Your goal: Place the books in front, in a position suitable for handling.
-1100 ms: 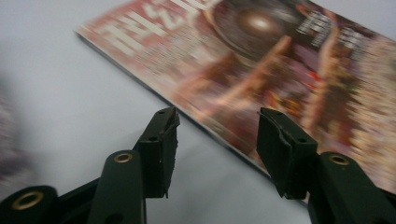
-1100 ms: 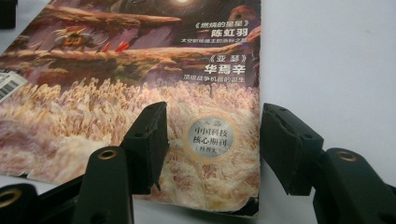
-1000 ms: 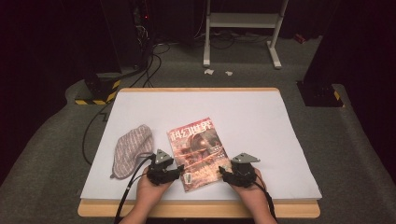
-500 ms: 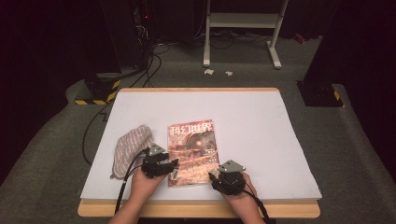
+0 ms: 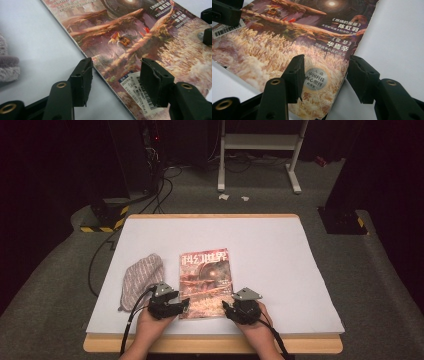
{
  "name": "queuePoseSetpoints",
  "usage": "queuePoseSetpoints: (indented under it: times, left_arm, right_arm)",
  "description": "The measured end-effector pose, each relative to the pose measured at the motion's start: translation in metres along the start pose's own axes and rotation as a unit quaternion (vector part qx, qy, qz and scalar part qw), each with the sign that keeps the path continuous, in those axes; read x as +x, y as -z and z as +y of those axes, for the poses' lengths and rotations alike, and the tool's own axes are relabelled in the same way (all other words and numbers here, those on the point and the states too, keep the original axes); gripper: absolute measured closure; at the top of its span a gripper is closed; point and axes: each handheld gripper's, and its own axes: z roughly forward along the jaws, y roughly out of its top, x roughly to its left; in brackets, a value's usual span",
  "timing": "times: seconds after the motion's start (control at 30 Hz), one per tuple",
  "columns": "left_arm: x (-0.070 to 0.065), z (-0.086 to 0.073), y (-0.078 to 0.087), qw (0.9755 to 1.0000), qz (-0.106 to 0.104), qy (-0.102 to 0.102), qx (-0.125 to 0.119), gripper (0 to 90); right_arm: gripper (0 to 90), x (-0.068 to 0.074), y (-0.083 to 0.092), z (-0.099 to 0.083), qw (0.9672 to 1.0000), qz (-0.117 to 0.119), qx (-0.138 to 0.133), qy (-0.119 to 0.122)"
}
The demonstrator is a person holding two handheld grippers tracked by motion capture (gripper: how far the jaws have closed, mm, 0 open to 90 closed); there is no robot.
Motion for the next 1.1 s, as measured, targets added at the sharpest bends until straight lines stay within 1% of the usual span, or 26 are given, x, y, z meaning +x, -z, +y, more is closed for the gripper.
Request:
queuePoseSetpoints:
  times: [0.1,0.17,0.27,0.47,0.77,1.03,1.1]
  left_arm:
    - [-0.0017,-0.0012,0.0004,1.0000,0.002,-0.004,-0.001,43.0]
    - [-0.0018,-0.0013,0.0007,1.0000,0.005,-0.003,-0.001,42.5]
    - [0.0001,-0.0016,0.0013,1.0000,0.005,0.001,-0.001,42.5]
    - [0.0003,-0.0023,0.0020,1.0000,0.009,-0.003,-0.002,42.6]
    - [-0.0006,-0.0034,0.0020,0.9999,0.009,-0.007,-0.004,42.7]
    - [-0.0012,-0.0032,0.0018,0.9998,0.012,-0.012,-0.003,42.5]
    - [-0.0015,-0.0030,0.0017,0.9999,0.013,-0.010,-0.003,42.3]
  right_arm:
    - [47.9,0.0011,0.0001,-0.0009,1.0000,0.009,0.001,-0.001]
    - [47.8,0.0038,0.0006,-0.0013,1.0000,0.006,0.000,0.005]
    - [48.1,0.0061,0.0019,-0.0022,0.9999,0.012,0.001,0.010]
    - [48.9,0.0077,0.0038,-0.0039,0.9997,0.017,0.000,0.016]
    - [49.0,0.0072,0.0042,-0.0051,0.9997,0.020,-0.002,0.012]
    - [48.9,0.0069,0.0043,-0.0052,0.9997,0.021,-0.002,0.012]
    - [48.8,0.0069,0.0043,-0.0053,0.9997,0.020,-0.003,0.013]
